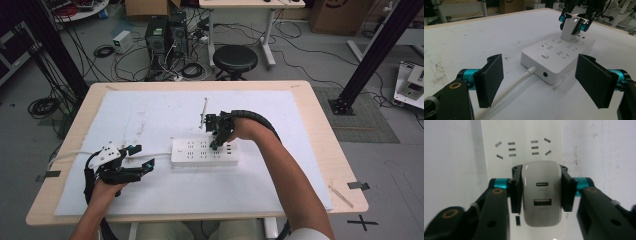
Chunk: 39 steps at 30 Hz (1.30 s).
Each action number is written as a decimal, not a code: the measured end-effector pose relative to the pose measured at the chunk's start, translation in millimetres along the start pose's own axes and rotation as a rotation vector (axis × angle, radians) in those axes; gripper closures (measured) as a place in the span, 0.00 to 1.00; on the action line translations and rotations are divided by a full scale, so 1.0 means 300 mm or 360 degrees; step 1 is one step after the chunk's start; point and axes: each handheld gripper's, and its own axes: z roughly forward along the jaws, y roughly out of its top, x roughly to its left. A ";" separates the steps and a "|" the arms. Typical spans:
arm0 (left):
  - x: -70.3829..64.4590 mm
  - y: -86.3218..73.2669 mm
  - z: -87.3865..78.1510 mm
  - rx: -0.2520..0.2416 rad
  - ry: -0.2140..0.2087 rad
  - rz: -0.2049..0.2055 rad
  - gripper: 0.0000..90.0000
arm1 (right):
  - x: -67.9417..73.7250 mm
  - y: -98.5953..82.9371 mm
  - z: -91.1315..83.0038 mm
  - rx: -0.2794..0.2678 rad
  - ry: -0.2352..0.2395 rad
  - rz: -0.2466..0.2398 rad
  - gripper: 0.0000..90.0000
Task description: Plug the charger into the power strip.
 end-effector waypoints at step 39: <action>-0.021 -0.004 -0.018 -0.0048 0.0017 0.0012 0.25 | 0.290 -0.526 -0.151 -0.0927 -0.0503 0.0993 0.24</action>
